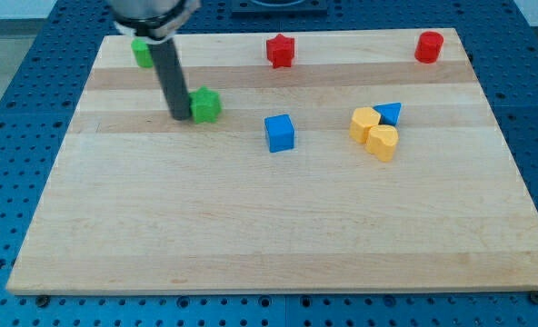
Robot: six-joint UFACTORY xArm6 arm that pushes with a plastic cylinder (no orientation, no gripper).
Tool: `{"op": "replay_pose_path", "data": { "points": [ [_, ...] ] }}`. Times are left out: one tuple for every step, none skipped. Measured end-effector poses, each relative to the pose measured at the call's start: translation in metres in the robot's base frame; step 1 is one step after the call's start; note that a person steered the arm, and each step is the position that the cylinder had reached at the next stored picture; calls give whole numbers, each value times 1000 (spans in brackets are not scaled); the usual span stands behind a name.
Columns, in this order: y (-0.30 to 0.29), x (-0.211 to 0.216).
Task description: Push the green star towards the top of the blue cube
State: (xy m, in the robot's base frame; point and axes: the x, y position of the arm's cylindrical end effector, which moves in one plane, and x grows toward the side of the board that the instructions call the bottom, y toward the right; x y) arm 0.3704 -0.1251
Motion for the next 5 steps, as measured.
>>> {"op": "replay_pose_path", "data": {
  "points": [
    [48, -3],
    [86, 4],
    [131, 11],
    [179, 11],
    [223, 11]
  ]
}}
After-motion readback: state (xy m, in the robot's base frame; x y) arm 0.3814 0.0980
